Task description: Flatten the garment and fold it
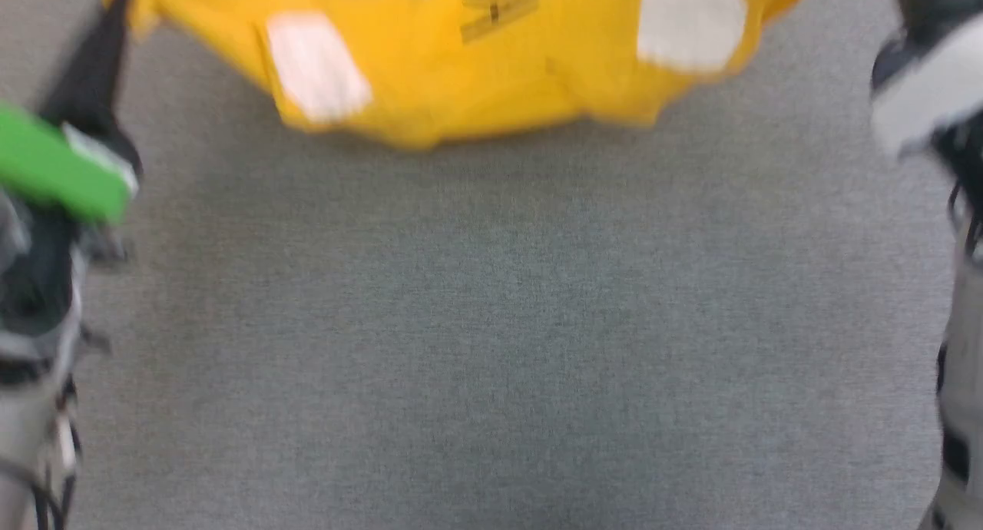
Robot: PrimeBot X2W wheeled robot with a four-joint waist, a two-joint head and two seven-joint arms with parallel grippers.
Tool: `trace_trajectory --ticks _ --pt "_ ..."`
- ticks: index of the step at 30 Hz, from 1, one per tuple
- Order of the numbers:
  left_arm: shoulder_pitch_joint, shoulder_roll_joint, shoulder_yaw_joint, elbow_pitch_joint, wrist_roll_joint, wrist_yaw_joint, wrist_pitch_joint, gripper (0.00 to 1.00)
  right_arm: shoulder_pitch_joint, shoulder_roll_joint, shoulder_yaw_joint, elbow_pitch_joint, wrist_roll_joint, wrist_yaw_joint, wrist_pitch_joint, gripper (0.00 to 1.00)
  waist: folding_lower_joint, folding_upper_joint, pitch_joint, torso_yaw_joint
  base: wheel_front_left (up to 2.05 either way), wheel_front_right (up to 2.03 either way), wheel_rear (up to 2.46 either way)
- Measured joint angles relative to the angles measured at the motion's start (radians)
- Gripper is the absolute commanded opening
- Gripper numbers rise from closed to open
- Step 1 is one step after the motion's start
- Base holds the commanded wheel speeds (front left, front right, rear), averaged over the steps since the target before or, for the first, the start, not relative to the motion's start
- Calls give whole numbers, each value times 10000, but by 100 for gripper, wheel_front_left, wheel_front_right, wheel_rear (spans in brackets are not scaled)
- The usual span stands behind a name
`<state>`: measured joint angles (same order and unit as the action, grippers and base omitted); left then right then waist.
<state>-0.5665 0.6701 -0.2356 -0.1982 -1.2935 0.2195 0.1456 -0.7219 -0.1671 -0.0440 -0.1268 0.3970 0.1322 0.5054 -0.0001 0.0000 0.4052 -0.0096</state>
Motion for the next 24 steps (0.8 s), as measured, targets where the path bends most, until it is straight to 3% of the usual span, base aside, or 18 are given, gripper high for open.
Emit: trace_trajectory --ticks 6,12,20,24 --pt "3107 476 -88 -1394 568 506 -790 0 2713 447 -598 -1611 107 0 500 0 0 0 -956 7 0 0 0" --pt "5506 451 -510 -2017 786 892 -1239 0 5470 905 -1252 -2318 353 0 616 0 0 0 -1913 58 0 0 0" --pt "8278 -88 -1149 -2104 192 1147 -1440 0 8579 1158 -2148 -2033 1049 0 176 0 -1 0 -3140 103 0 0 0" --pt "9359 -12 -1018 -2031 4 1112 -1684 0 9889 1164 -2568 -1624 1820 0 -313 0 -1 0 -3623 130 0 0 0"
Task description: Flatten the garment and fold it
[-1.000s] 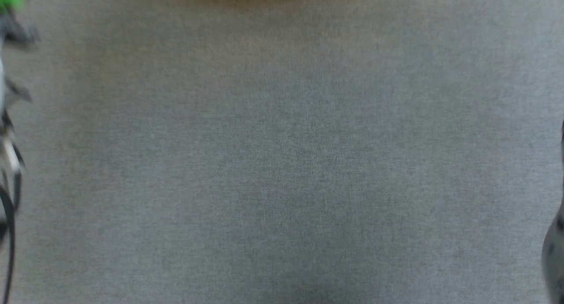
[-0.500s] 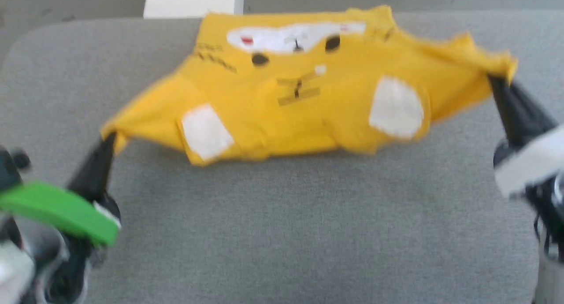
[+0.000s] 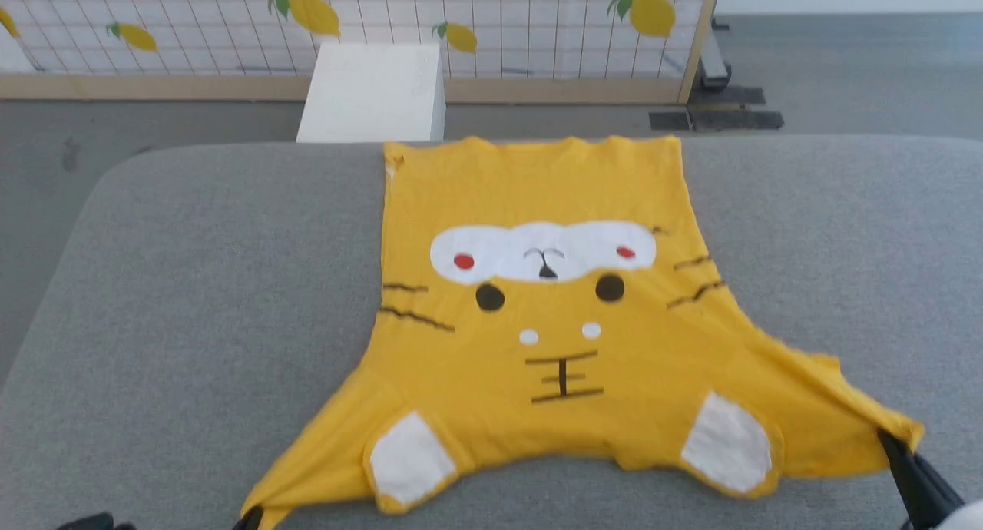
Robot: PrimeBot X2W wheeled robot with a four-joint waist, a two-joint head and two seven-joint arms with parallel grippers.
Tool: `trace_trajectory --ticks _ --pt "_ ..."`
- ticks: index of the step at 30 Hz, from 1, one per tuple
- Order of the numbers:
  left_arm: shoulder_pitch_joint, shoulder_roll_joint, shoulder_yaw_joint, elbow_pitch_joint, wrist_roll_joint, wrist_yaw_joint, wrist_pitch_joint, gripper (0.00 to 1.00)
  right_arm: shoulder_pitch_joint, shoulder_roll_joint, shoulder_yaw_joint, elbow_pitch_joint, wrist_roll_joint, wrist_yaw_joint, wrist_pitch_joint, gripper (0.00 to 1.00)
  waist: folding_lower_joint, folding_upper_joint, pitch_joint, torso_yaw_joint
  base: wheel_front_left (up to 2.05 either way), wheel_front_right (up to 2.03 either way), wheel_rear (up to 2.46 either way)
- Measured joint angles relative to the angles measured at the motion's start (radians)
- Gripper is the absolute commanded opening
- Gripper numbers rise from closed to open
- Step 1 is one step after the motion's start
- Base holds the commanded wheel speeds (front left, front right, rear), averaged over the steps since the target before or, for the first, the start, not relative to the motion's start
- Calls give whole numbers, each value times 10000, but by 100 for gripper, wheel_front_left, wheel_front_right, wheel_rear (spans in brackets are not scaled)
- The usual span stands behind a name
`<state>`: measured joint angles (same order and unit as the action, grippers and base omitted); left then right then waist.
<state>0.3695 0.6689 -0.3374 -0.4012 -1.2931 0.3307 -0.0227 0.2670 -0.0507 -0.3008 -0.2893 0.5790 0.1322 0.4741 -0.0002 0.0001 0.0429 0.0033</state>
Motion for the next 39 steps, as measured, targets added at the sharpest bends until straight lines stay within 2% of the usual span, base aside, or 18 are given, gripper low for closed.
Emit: trace_trajectory --ticks 7,12,18,23,33,34,35,36,37,39 --pt "1295 577 441 -157 -426 -146 -38 0 1364 4 -272 201 677 0 -263 0 0 0 -355 51 0 0 0" --pt "1748 708 794 -385 -545 -219 -201 0 1711 4 -324 207 656 0 -470 0 0 0 -303 48 0 0 0" --pt "1467 784 809 -683 -330 -215 -314 0 1498 2 366 314 -920 0 -669 0 0 0 -75 75 0 0 0" --pt "461 803 408 -928 127 -205 4 0 898 2 918 1427 -2245 0 -878 0 1 0 179 156 0 0 0" --pt "-509 782 2 -1011 564 -203 215 0 170 4 993 3908 -2382 0 -2021 0 1 0 653 375 0 0 0" --pt "-531 782 -12 -1032 602 -201 215 0 108 -2 986 4054 -2389 0 -2079 10 1 0 660 395 0 0 0" --pt "-536 780 -23 -1055 633 -198 215 0 80 -2 970 4153 -2420 0 -2109 35 1 0 661 406 0 0 0" --pt "-537 773 -33 -1087 667 -167 215 0 32 -2 953 4224 -2431 0 -2119 85 1 0 652 415 0 0 0" --pt "-537 769 -40 -1120 696 -130 215 0 -6 -2 928 4243 -2422 0 -2151 100 1 0 641 419 0 0 0" --pt "-537 761 -50 -1191 717 -119 213 0 -11 6 890 4115 -2418 2 -2136 100 1 0 648 425 0 0 0"
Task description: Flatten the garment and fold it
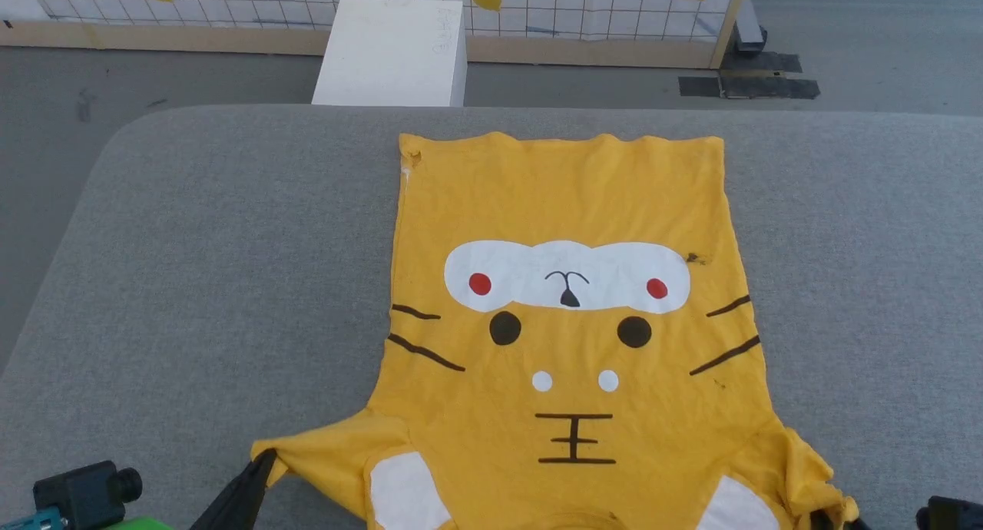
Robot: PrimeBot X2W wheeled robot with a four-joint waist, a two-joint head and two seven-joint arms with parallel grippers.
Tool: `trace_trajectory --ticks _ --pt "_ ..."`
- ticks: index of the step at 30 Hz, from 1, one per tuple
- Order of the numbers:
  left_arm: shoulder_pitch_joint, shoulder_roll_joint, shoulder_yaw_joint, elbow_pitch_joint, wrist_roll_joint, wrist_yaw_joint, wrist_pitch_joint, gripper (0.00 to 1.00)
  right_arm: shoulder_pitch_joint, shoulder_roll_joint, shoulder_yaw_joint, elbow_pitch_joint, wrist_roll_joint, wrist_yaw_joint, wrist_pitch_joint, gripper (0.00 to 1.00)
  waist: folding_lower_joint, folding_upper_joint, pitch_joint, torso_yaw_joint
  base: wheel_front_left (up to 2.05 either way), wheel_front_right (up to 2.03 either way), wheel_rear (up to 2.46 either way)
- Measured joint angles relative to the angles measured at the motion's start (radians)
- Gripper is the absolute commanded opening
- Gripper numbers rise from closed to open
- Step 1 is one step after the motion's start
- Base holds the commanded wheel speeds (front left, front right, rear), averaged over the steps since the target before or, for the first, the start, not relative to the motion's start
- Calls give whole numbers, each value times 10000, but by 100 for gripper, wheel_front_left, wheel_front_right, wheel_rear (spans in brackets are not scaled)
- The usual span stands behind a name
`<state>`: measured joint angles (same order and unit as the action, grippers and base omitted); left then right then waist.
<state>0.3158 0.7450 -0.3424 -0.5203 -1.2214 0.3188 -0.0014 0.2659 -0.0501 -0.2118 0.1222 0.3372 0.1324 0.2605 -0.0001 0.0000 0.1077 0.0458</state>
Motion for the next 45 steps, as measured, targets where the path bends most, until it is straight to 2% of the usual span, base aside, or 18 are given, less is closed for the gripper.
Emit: trace_trajectory --ticks 3,7,10,13,17,22,28,35,45 --pt "1 -23 -6 -100 21 0 -17 0 1 -6 -251 -982 161 -4 466 100 0 0 79 18 0 0 0" --pt "3 -59 36 -242 63 -17 -155 0 -175 -462 -765 -3962 288 -4 1956 100 0 0 320 35 0 0 0" --pt "-12 -71 121 -372 88 -111 -307 0 -1141 -1064 -1317 -5760 211 -4 2959 100 0 0 590 73 0 0 0" --pt "-184 -71 150 -518 196 -221 -376 0 -2916 -1693 -1448 -6184 -10 -4 3789 100 0 0 936 142 0 0 0" --pt "-634 -77 213 -771 520 -420 -562 0 -5635 -2280 -1187 -5570 -541 -4 4452 100 1 0 1493 297 0 0 0" --pt "-1144 -75 171 -941 754 -652 -614 0 -8598 -2391 -456 -3622 -1459 0 4890 100 1 0 2310 561 0 0 0" --pt "-1785 -81 88 -1030 941 -928 -606 0 -10857 -2420 -546 -1350 -2732 -2 5185 100 2 0 3304 957 0 0 0" --pt "-2304 -213 -115 -871 1058 -1250 -602 0 -11755 -1850 -1058 176 -3542 -2 5405 100 2 0 4343 1459 0 0 0" --pt "-2600 -355 -265 -522 1103 -1517 -616 0 -11869 -1235 -1720 663 -4161 -2 5620 100 3 0 5332 2023 0 0 0"
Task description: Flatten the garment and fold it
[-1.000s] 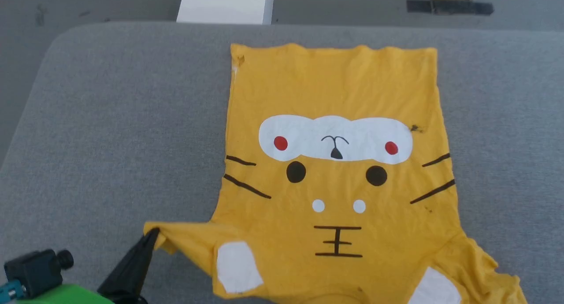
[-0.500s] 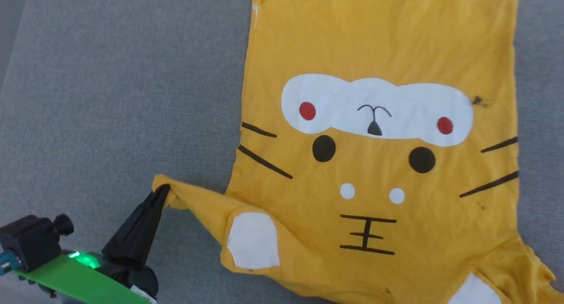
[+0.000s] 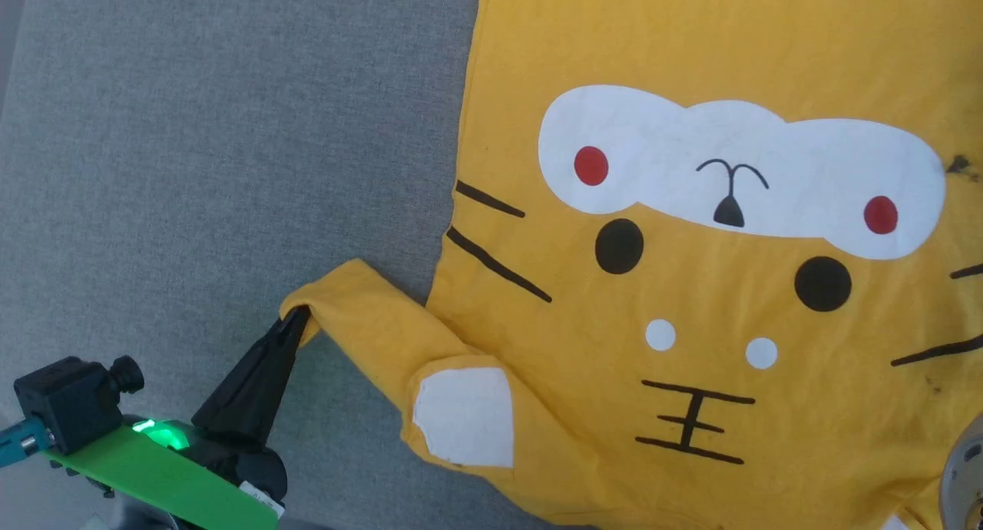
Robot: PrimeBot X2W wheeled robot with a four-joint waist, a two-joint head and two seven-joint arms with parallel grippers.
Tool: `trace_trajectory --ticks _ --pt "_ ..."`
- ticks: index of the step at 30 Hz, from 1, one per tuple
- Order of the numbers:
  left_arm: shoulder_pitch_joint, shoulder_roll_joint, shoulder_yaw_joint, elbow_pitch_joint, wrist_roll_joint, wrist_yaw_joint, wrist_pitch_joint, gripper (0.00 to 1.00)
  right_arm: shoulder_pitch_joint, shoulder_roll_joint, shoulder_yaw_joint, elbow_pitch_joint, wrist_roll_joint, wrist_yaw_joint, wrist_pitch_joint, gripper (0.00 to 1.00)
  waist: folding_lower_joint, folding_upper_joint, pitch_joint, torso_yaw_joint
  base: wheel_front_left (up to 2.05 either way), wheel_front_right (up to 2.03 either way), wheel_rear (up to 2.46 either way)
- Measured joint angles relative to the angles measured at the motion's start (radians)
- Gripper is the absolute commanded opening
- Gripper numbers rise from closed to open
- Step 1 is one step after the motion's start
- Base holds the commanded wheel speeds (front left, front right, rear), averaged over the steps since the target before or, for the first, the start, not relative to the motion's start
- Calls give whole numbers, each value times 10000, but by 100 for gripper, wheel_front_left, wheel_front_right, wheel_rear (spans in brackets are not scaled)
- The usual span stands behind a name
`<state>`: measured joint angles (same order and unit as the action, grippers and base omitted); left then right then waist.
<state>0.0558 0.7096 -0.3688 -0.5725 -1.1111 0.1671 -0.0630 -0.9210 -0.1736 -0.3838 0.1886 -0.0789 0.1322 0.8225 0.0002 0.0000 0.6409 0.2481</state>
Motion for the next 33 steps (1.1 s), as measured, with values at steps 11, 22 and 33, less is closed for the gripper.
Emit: trace_trajectory --ticks 11,22,33 --pt "-73 -121 15 180 12 10 -46 0 16 393 -305 -284 -196 0 -493 0 0 0 39 14 0 0 0" --pt "282 -109 56 86 23 529 -90 0 2414 46 -568 -1440 1778 0 -1252 0 -1 0 -1295 -579 0 0 0" --pt "1406 -71 105 -165 25 1254 -138 0 8705 1164 -2479 -3969 4063 0 -1028 0 -3 0 -3116 -1521 0 0 0"
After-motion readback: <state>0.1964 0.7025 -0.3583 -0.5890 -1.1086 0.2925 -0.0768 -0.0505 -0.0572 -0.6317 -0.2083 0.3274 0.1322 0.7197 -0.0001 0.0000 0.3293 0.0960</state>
